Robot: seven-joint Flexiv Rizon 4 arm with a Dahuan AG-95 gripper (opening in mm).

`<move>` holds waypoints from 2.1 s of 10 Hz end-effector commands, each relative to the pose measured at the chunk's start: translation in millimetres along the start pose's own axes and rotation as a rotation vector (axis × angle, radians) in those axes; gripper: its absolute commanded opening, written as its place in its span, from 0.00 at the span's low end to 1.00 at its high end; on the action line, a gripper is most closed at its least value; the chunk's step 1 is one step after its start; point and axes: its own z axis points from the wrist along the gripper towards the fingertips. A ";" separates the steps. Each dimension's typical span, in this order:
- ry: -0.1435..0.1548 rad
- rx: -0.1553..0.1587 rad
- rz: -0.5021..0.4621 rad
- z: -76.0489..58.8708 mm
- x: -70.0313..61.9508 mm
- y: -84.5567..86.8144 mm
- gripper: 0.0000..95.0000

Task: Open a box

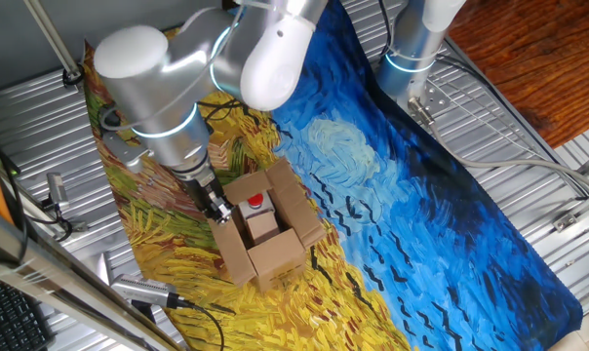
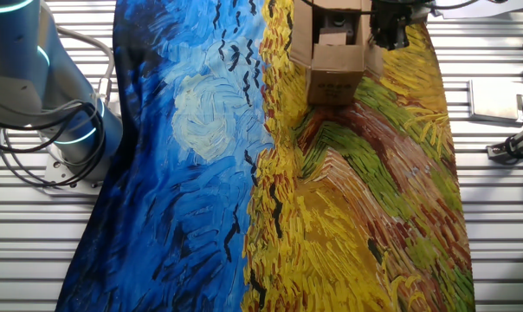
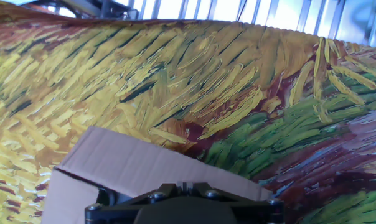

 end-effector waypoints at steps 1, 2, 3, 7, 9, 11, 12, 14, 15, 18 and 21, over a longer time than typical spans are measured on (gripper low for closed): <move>0.010 0.006 0.000 -8.5 0.8 3.5 0.00; 0.018 0.007 0.001 -15.4 2.2 7.8 0.00; 0.022 0.008 0.003 -20.5 6.1 12.6 0.00; 0.021 0.018 0.031 -21.2 40.5 39.9 0.00; 0.011 0.025 0.050 -8.6 57.6 52.4 0.00; 0.004 0.027 0.062 -0.6 65.8 57.5 0.00; 0.007 0.026 0.065 -1.3 66.2 57.8 0.00; 0.007 0.026 0.063 -1.3 66.2 57.8 0.00; 0.045 0.079 0.041 -1.3 66.2 57.8 0.00; 0.058 0.174 -0.013 -1.3 66.2 57.8 0.00; 0.067 0.191 -0.027 -1.3 66.2 57.8 0.00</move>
